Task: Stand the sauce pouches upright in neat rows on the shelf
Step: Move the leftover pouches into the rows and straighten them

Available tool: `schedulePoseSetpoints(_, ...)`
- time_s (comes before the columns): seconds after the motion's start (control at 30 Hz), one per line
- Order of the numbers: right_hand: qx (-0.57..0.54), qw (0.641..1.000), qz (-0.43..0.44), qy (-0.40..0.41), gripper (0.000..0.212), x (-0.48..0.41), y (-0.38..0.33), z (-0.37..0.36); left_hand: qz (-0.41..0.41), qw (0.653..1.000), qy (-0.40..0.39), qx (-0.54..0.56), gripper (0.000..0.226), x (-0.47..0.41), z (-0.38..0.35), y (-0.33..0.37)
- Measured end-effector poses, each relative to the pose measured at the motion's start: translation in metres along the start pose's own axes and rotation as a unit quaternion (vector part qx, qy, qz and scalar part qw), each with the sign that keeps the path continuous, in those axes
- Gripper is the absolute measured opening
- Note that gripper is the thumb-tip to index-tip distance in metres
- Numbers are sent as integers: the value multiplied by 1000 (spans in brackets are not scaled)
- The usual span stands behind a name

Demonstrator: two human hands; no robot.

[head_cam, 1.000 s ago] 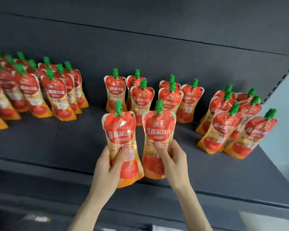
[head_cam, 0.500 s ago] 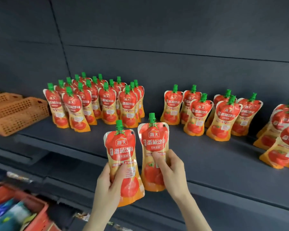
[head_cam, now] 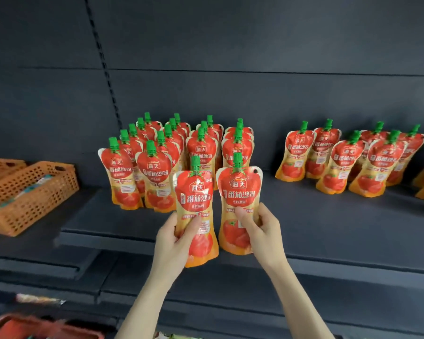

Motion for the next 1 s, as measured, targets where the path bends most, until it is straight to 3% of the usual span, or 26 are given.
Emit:
schedulePoseSetpoints(0.17, 28, 999, 8, 27, 11, -38, 4, 8, -20, 999, -1, -42, 31, -55, 8, -8)
schedulePoseSetpoints(0.37, 52, 997, 29, 46, 9, -82, 10, 21, -42, 997, -10, -64, 24, -108, 6, -20)
schedulePoseSetpoints(0.6, 30, 998, 23, 42, 10, -102, 39, 21, -17, 997, -43, -56, 31, -132, 2, -45)
schedulePoseSetpoints(0.77, 42, 999, 12, 22, 33, -98, 50, 13, -27, 987, 24, -159, 66, -119, 5, -45)
schedulePoseSetpoints(1.0, 91, 994, -2, 63, 40, -96, 57, 22, -48, 977, 59, -199, 65, -117, 6, -43)
Point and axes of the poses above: each hand's wrist, its own x-axis away from the middle knuckle, its own z-axis out of the back of the hand, y = z × x, the point moved 10 cm from there along -x, towards the middle knuckle, and after that the axes turned 12 degrees about -y, right-handed, at the moved point
